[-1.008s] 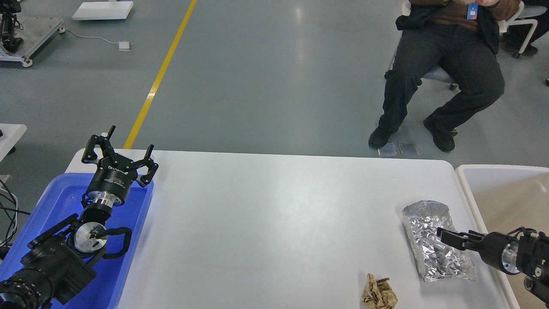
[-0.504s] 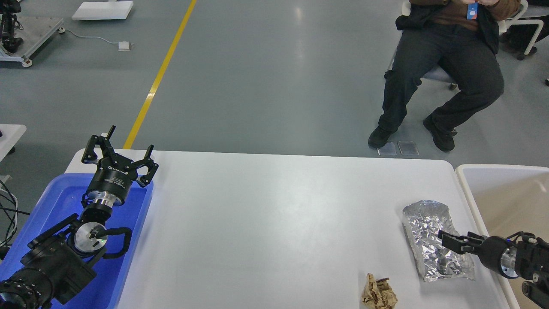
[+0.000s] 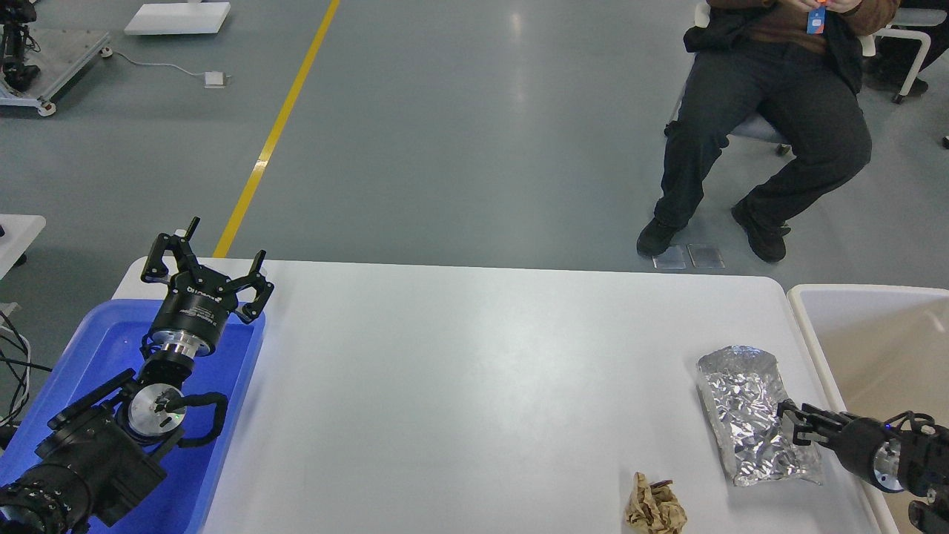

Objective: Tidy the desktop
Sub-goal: 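Close the right gripper on the silver foil bag, then lift the foil bag with the right gripper and carry it into the white bin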

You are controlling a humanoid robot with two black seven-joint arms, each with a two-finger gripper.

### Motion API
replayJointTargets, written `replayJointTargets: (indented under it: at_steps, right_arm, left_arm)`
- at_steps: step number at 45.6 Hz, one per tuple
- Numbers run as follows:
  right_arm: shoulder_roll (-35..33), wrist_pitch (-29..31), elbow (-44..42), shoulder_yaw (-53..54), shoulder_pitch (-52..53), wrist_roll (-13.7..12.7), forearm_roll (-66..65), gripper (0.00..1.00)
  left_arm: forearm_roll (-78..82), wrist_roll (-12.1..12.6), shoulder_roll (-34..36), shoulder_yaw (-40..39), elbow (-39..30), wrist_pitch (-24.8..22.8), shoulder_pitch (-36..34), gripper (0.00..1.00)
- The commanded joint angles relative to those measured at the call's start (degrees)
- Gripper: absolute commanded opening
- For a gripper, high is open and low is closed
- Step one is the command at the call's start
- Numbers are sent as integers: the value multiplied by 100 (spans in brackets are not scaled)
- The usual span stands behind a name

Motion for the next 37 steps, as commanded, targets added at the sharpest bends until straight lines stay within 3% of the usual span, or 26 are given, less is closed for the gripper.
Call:
replayJointTargets:
  at_steps: [1,5,24,31,37]
  right_arm:
    - [55,-41,-204,-94,-2,10,56,14]
    - [55,-24,-318,-94,-2,2,65,0]
    - [37,82,-345,-314,130,28,328,0]
    - [-15,126,-231,-472,174,291,434,0]
    - [-428,248,480,-480,174,441,574,0]
  left_arm:
    - [0,0,0,0,0,-8,0,100]
    - [0,0,0,0,0,-8,0,100]
    - [0,0,0,0,0,1,0,100]
    - [0,0,0,0,0,-8,0,100]
    - [0,0,0,0,0,-8,-9,100]
